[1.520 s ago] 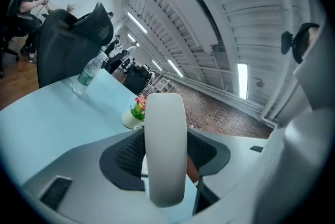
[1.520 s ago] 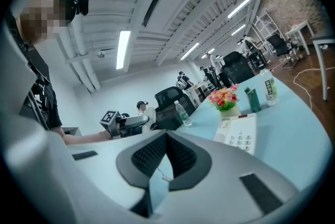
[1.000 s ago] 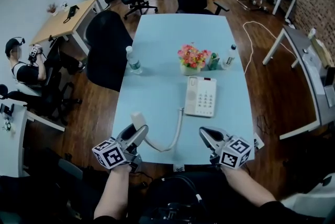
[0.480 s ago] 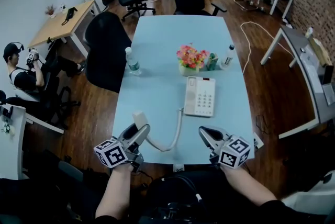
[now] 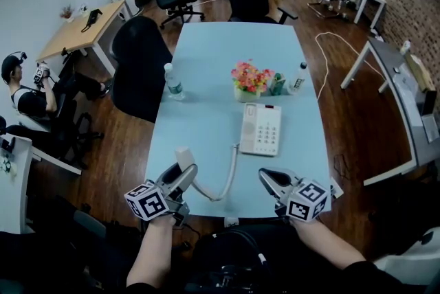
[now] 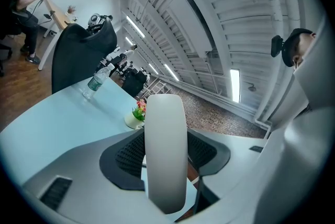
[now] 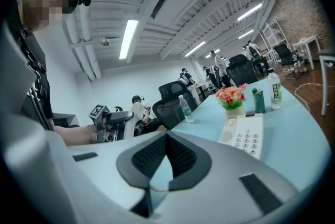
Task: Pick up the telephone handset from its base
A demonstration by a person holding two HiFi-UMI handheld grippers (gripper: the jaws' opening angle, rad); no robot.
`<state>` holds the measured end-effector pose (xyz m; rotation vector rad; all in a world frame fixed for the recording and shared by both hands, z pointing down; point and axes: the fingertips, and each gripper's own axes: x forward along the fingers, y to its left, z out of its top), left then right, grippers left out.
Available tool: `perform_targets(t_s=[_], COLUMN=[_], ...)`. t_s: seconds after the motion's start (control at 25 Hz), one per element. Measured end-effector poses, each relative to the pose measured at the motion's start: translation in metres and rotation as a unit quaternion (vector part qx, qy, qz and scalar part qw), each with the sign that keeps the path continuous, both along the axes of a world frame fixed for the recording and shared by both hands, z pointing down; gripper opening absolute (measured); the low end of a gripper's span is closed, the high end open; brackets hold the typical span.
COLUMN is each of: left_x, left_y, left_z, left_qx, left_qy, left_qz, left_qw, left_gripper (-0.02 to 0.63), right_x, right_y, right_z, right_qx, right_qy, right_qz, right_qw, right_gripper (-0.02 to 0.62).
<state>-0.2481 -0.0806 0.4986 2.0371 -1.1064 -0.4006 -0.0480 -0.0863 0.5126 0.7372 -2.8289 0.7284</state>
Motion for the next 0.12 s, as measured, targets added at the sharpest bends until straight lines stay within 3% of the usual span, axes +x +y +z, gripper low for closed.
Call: perform_targets(t_s=[0.12], left_x=[-0.0004], left_y=[-0.0009], left_z=[-0.0012], left_qx=[0.001], left_qy=[-0.006], left_qz=[-0.001], left_qw=[1.0], left_gripper=[0.236], right_x=[-0.0022], right_y=[0.0008], right_z=[-0.0009], right_qx=[0.001], right_qy=[0.004], right_qz=[-0.006], right_qw=[1.0], right_gripper=[0.015])
